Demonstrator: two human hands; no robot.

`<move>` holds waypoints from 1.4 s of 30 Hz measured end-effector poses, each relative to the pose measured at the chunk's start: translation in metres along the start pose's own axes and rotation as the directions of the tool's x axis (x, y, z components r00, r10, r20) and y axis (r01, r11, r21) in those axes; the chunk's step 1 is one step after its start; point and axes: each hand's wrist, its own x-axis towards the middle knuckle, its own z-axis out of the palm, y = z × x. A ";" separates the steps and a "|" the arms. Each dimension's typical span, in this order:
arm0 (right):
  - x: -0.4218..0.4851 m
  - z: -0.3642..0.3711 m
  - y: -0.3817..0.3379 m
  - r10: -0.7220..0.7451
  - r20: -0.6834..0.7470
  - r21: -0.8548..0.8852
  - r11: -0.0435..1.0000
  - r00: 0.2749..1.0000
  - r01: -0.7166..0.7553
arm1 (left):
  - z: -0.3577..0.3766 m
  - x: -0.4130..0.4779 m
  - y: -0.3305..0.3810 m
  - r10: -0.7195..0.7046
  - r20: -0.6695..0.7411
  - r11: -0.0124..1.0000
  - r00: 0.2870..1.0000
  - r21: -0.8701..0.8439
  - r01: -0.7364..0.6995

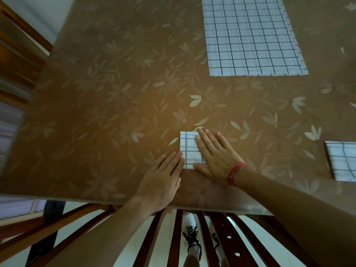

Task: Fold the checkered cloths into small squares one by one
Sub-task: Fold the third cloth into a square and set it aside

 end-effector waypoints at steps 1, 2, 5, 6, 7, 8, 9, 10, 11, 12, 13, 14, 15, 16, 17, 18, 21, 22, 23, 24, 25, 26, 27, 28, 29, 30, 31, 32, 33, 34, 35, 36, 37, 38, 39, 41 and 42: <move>-0.005 -0.001 0.005 -0.013 0.012 -0.014 1.000 1.000 0.013 | -0.002 0.002 0.001 -0.002 -0.009 1.000 1.000 -0.010 0.002; -0.009 -0.002 0.009 -0.014 0.033 -0.016 1.000 0.999 0.015 | -0.004 0.004 0.001 -0.011 -0.008 0.999 1.000 -0.031 0.011; -0.013 -0.010 0.011 -0.022 0.065 0.018 1.000 0.998 0.021 | -0.015 0.015 0.003 -0.044 -0.044 0.981 0.998 -0.192 0.035; -0.012 -0.015 0.010 -0.024 0.051 0.091 0.996 0.998 0.020 | -0.021 0.021 0.003 -0.071 -0.053 0.954 0.996 -0.294 0.052; -0.010 -0.020 0.007 0.000 0.031 0.230 0.973 1.000 -0.007 | -0.025 0.028 0.002 -0.117 -0.040 0.907 0.992 -0.411 0.091; -0.009 -0.028 0.005 0.050 0.012 0.413 0.909 0.999 -0.050 | -0.030 0.035 0.001 -0.191 -0.002 0.833 0.982 -0.530 0.161; -0.008 -0.038 0.003 0.137 -0.036 0.576 0.812 0.990 -0.091 | -0.037 0.041 -0.001 -0.287 0.055 0.724 0.956 -0.642 0.254; -0.007 -0.047 0.002 0.270 -0.074 0.700 0.700 0.960 -0.143 | -0.042 0.047 -0.003 -0.391 0.112 0.586 0.913 -0.735 0.341; -0.007 -0.056 0.001 0.421 -0.066 0.799 0.565 0.905 -0.205 | -0.045 0.053 -0.006 -0.496 0.170 0.416 0.851 -0.814 0.405; -0.006 -0.061 0.001 0.543 0.019 0.886 0.379 0.839 -0.266 | -0.048 0.057 -0.008 -0.589 0.253 0.223 0.768 -0.862 0.455; -0.005 -0.063 0.002 0.605 0.143 0.940 0.166 0.784 -0.299 | -0.051 0.060 -0.010 -0.646 0.352 0.014 0.677 -0.882 0.471; -0.004 -0.062 0.002 0.620 0.255 0.949 -0.011 0.742 -0.316 | -0.053 0.063 -0.010 -0.658 0.447 -0.181 0.605 -0.875 0.449; -0.003 -0.060 0.002 0.621 0.341 0.934 -0.139 0.706 -0.329 | -0.053 0.064 -0.011 -0.641 0.519 -0.331 0.566 -0.852 0.407; -0.003 -0.060 0.001 0.611 0.411 0.911 -0.240 0.677 -0.336 | -0.055 0.065 -0.010 -0.615 0.564 -0.428 0.550 -0.826 0.368; -0.004 -0.059 0.000 0.588 0.464 0.886 -0.315 0.662 -0.342 | -0.056 0.066 -0.009 -0.593 0.591 -0.488 0.546 -0.804 0.340; -0.005 -0.060 -0.002 0.557 0.504 0.863 -0.366 0.660 -0.349 | -0.056 0.066 -0.008 -0.577 0.609 -0.525 0.544 -0.787 0.324; -0.006 -0.064 -0.007 0.488 0.522 0.840 -0.434 0.700 -0.325 | -0.055 0.066 -0.006 -0.565 0.634 -0.589 0.528 -0.758 0.280; -0.006 -0.067 -0.008 0.491 0.518 0.842 -0.438 0.700 -0.316 | -0.055 0.066 -0.006 -0.567 0.636 -0.594 0.523 -0.756 0.277; -0.004 -0.069 -0.008 0.505 0.514 0.845 -0.434 0.693 -0.311 | -0.054 0.066 -0.006 -0.566 0.637 -0.596 0.523 -0.755 0.275; -0.003 -0.070 -0.008 0.513 0.513 0.848 -0.427 0.689 -0.314 | -0.054 0.066 -0.006 -0.563 0.637 -0.596 0.527 -0.754 0.274; -0.002 -0.071 -0.008 0.516 0.513 0.849 -0.422 0.686 -0.317 | -0.055 0.066 -0.005 -0.559 0.636 -0.598 0.531 -0.754 0.273; -0.001 -0.073 -0.008 0.511 0.515 0.849 -0.418 0.688 -0.324 | -0.055 0.065 -0.004 -0.555 0.638 -0.600 0.534 -0.752 0.273; 0.000 -0.075 -0.008 0.503 0.518 0.846 -0.418 0.692 -0.330 | -0.055 0.065 -0.003 -0.550 0.639 -0.604 0.537 -0.749 0.272; 0.001 -0.076 -0.008 0.495 0.522 0.844 -0.422 0.695 -0.333 | -0.054 0.065 -0.002 -0.546 0.641 -0.609 0.540 -0.746 0.270; 0.002 -0.077 -0.008 0.490 0.523 0.842 -0.426 0.697 -0.331 | -0.054 0.065 -0.001 -0.542 0.642 -0.614 0.542 -0.743 0.267; 0.003 -0.079 -0.008 0.488 0.524 0.841 -0.427 0.698 -0.333 | -0.054 0.065 0.000 -0.538 0.645 -0.620 0.542 -0.739 0.264; 0.003 -0.079 -0.007 0.488 0.526 0.841 -0.422 0.697 -0.339 | -0.054 0.065 0.001 -0.536 0.647 -0.624 0.542 -0.736 0.261; 0.004 -0.080 -0.006 0.486 0.528 0.840 -0.416 0.696 -0.347 | -0.054 0.065 0.001 -0.536 0.649 -0.627 0.540 -0.734 0.261; 0.004 -0.081 -0.006 0.483 0.533 0.838 -0.413 0.694 -0.356 | -0.054 0.065 0.001 -0.536 0.651 -0.628 0.537 -0.733 0.262; 0.004 -0.082 -0.005 0.480 0.538 0.835 -0.416 0.693 -0.360 | -0.054 0.065 0.001 -0.537 0.651 -0.627 0.536 -0.733 0.263; 0.004 -0.082 -0.005 0.479 0.540 0.832 -0.425 0.692 -0.356 | -0.054 0.065 0.001 -0.540 0.649 -0.623 0.535 -0.736 0.264; 0.003 -0.083 -0.006 0.476 0.542 0.829 -0.437 0.693 -0.348 | -0.054 0.065 0.000 -0.543 0.645 -0.616 0.538 -0.741 0.267; 0.002 -0.083 -0.007 0.475 0.542 0.827 -0.450 0.693 -0.338 | -0.054 0.066 -0.002 -0.544 0.640 -0.606 0.542 -0.747 0.274; 0.001 -0.082 -0.009 0.478 0.543 0.825 -0.459 0.690 -0.331 | -0.054 0.066 -0.003 -0.544 0.635 -0.594 0.549 -0.753 0.283; 0.000 -0.081 -0.011 0.482 0.545 0.822 -0.467 0.686 -0.326 | -0.055 0.067 -0.005 -0.542 0.630 -0.580 0.557 -0.760 0.294; -0.002 -0.076 -0.016 0.485 0.546 0.819 -0.483 0.683 -0.312 | -0.055 0.068 -0.007 -0.544 0.616 -0.550 0.570 -0.775 0.312; -0.003 -0.075 -0.018 0.488 0.543 0.818 -0.488 0.683 -0.302 | -0.055 0.068 -0.008 -0.546 0.611 -0.539 0.572 -0.780 0.318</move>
